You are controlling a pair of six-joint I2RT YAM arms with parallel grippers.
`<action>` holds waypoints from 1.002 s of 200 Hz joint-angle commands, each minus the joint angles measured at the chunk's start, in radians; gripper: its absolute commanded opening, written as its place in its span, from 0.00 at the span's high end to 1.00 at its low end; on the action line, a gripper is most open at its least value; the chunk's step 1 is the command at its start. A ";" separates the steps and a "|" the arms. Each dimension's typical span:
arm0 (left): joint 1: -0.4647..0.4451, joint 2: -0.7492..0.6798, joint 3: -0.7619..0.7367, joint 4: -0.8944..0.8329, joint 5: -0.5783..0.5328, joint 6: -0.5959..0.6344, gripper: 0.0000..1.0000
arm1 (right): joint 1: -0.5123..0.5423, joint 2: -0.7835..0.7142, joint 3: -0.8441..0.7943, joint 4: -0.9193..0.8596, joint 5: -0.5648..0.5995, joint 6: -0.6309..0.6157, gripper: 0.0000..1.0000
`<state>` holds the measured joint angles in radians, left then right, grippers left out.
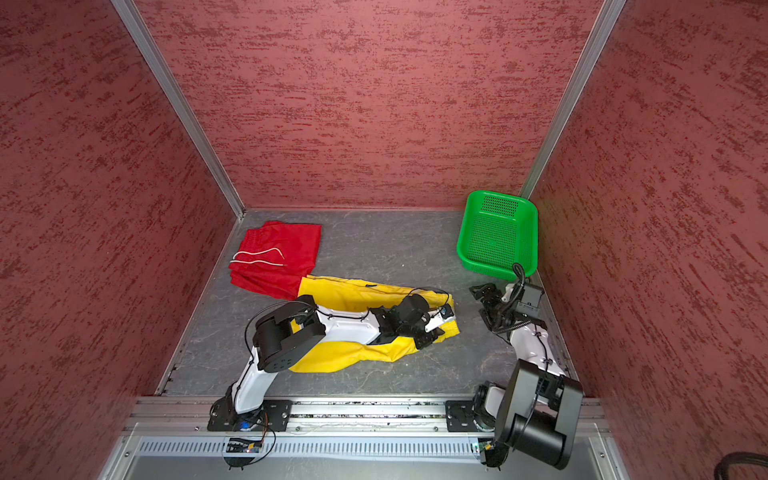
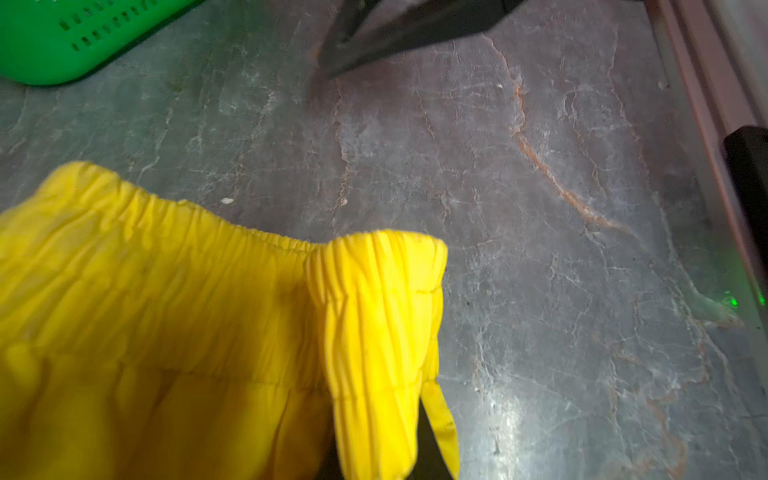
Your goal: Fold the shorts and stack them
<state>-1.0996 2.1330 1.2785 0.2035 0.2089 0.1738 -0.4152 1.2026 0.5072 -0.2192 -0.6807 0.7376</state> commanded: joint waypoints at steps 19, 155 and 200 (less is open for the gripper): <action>0.027 -0.050 -0.059 0.145 0.100 -0.088 0.95 | 0.016 0.025 -0.066 -0.049 -0.155 0.036 0.12; 0.015 -0.054 -0.047 0.131 0.121 -0.045 0.87 | 0.196 0.140 -0.125 0.174 -0.281 0.176 0.56; 0.042 -0.163 -0.095 0.060 0.112 -0.123 0.45 | 0.199 0.033 0.008 -0.177 -0.069 -0.024 0.92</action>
<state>-1.0748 2.0659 1.2182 0.2882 0.3138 0.1066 -0.2234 1.3106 0.4198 -0.2073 -0.8696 0.8379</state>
